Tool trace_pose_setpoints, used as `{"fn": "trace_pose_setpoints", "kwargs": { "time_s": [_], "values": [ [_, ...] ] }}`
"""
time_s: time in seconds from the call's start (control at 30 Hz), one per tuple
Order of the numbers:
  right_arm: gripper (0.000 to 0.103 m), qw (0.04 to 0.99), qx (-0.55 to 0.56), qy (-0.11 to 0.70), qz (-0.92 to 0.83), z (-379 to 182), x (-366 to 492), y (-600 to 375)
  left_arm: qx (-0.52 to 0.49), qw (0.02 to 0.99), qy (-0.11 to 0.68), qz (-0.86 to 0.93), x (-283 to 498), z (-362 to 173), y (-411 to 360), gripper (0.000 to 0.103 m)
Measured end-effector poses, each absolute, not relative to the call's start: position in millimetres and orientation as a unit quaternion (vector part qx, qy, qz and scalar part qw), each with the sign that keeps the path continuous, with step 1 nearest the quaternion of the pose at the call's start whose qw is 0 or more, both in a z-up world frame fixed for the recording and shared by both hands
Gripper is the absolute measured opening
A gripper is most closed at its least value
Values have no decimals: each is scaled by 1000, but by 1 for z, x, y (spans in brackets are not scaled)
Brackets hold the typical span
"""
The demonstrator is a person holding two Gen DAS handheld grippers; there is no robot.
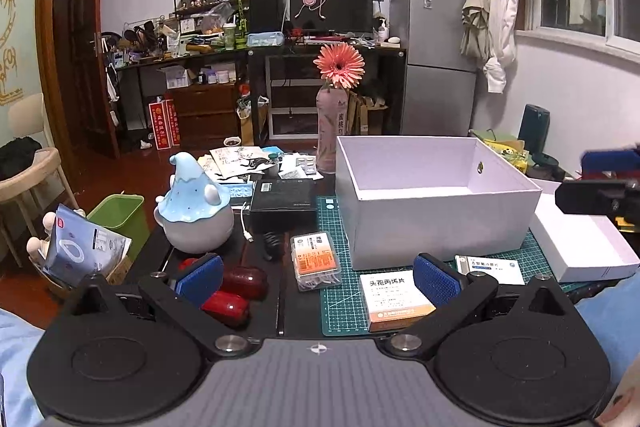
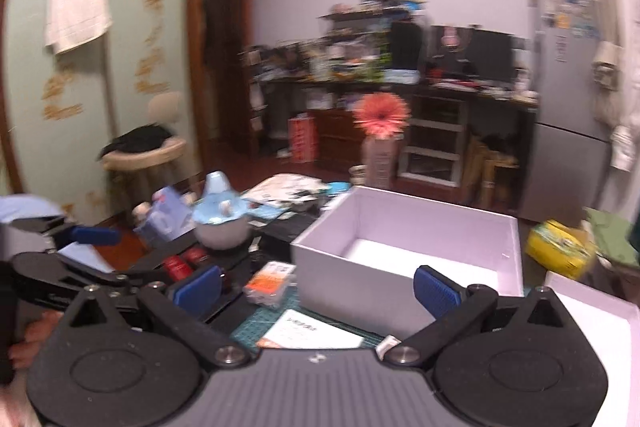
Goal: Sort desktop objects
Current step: 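Move the right tool toward the white-and-orange medicine box on the mat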
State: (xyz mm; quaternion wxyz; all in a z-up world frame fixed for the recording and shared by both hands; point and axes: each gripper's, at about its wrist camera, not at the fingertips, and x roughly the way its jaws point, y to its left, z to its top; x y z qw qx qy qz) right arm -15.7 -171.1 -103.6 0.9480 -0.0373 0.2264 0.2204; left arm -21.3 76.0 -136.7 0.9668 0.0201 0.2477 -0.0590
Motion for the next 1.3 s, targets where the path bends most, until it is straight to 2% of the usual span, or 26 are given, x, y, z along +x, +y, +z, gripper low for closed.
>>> {"fn": "trace_pose_setpoints", "kwargs": {
  "time_s": [0.33,0.87,1.3],
  "values": [
    [103,904,-174,254,298,-113,24,-131,-2,966,251,-56,-20,-139,83,103],
    [103,839,-219,331,372,-185,98,-108,15,967,248,-55,-19,-142,78,103],
    [102,791,-323,326,405,-238,105,-105,22,964,261,-52,-15,-144,75,103]
  ]
}}
